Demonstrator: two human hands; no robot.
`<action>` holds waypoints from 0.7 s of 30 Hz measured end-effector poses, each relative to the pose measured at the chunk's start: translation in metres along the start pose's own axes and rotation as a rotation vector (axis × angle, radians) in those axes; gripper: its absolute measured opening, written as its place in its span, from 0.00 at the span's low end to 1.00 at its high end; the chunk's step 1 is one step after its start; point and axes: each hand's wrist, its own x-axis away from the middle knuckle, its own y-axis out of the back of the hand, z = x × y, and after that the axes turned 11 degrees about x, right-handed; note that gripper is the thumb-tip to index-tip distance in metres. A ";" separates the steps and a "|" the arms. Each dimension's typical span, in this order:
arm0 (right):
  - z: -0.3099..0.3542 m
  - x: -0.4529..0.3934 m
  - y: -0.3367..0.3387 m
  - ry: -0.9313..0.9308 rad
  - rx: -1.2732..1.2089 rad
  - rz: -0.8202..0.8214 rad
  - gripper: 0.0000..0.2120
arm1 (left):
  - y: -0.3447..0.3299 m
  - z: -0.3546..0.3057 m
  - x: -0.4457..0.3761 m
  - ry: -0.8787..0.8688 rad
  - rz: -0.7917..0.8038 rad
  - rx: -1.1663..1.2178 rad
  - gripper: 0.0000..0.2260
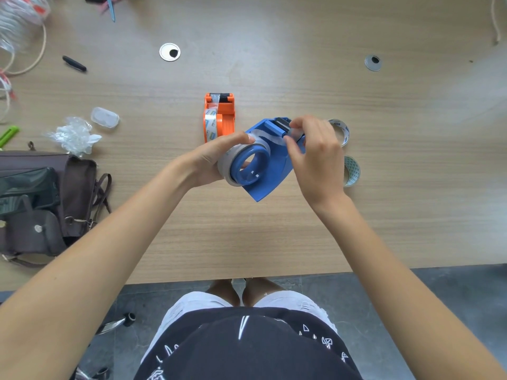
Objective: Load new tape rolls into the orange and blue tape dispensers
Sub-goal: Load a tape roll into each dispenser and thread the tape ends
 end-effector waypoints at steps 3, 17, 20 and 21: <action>-0.002 0.002 -0.002 0.050 0.038 -0.068 0.05 | 0.001 0.000 0.000 0.008 -0.004 0.001 0.12; 0.004 -0.010 -0.005 -0.229 -0.237 0.039 0.06 | -0.003 0.003 0.000 0.034 -0.009 -0.023 0.14; 0.005 -0.015 -0.003 -0.262 -0.299 0.077 0.08 | -0.004 0.004 0.001 0.027 -0.002 -0.012 0.13; 0.005 -0.017 -0.002 -0.287 -0.341 0.098 0.09 | -0.004 0.004 0.001 0.024 0.000 -0.011 0.13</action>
